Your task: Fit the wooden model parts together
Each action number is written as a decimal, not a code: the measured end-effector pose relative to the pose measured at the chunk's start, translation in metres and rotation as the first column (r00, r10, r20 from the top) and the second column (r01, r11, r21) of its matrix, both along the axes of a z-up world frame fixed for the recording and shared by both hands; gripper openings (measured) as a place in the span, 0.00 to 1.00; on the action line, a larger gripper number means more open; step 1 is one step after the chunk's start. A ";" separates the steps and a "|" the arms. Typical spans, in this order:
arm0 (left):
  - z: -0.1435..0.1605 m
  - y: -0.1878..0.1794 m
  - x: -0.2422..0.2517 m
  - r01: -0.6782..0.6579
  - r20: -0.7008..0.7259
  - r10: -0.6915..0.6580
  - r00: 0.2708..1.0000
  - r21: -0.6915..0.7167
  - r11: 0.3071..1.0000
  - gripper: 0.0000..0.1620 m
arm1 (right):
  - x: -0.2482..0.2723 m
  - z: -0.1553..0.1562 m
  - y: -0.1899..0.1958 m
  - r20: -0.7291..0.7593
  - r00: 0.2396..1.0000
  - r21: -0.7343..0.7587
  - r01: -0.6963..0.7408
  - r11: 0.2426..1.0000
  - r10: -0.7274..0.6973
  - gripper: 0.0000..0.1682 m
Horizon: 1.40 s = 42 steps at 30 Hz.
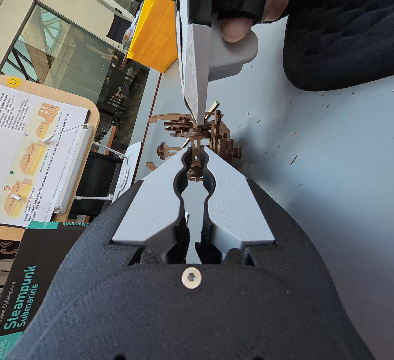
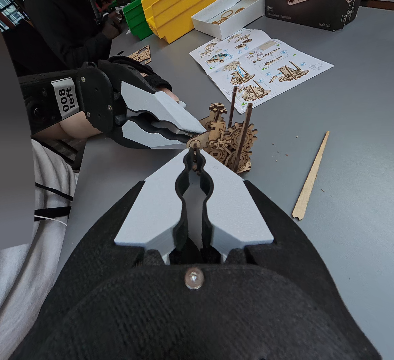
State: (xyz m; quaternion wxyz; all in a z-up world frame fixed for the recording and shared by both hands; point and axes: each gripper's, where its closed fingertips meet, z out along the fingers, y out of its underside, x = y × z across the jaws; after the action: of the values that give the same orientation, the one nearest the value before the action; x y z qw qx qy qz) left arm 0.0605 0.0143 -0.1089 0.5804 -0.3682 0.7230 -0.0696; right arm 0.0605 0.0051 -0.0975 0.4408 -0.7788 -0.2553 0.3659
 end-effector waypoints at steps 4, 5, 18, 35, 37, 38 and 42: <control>0.000 0.000 0.000 -0.003 -0.003 0.003 1.000 0.005 1.000 0.03 | 0.000 0.000 0.000 -0.011 1.000 -0.012 0.005 1.000 -0.005 0.01; 0.000 0.000 0.000 -0.003 -0.003 0.003 1.000 0.001 1.000 0.04 | 0.000 0.000 0.000 -0.014 1.000 -0.014 0.003 1.000 -0.004 0.02; -0.003 -0.004 0.001 0.012 -0.016 -0.013 1.000 -0.007 1.000 0.03 | -0.002 -0.001 -0.001 0.012 1.000 -0.006 0.004 1.000 -0.004 0.01; -0.007 -0.004 -0.001 -0.018 -0.071 0.017 0.997 -0.007 1.000 0.02 | -0.005 -0.005 -0.001 0.086 0.996 0.039 0.036 0.999 -0.039 0.01; -0.006 -0.004 -0.001 -0.020 -0.066 0.020 0.998 -0.007 1.000 0.02 | -0.005 -0.005 0.000 0.084 0.996 0.042 0.039 0.998 -0.042 0.01; -0.005 -0.004 -0.001 -0.020 -0.061 0.019 0.998 -0.012 1.000 0.02 | -0.005 -0.004 0.000 0.074 0.996 0.042 0.043 0.998 -0.046 0.01; -0.006 -0.003 -0.001 -0.026 -0.064 0.025 0.998 -0.011 1.000 0.02 | -0.005 -0.004 0.001 0.087 0.995 0.051 0.054 0.997 -0.058 0.01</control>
State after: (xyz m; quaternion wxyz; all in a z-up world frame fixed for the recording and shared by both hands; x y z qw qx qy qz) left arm 0.0600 0.0108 -0.1145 0.5557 -0.3831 0.7359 -0.0547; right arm 0.0555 0.0058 -0.1017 0.4580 -0.7902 -0.2614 0.3123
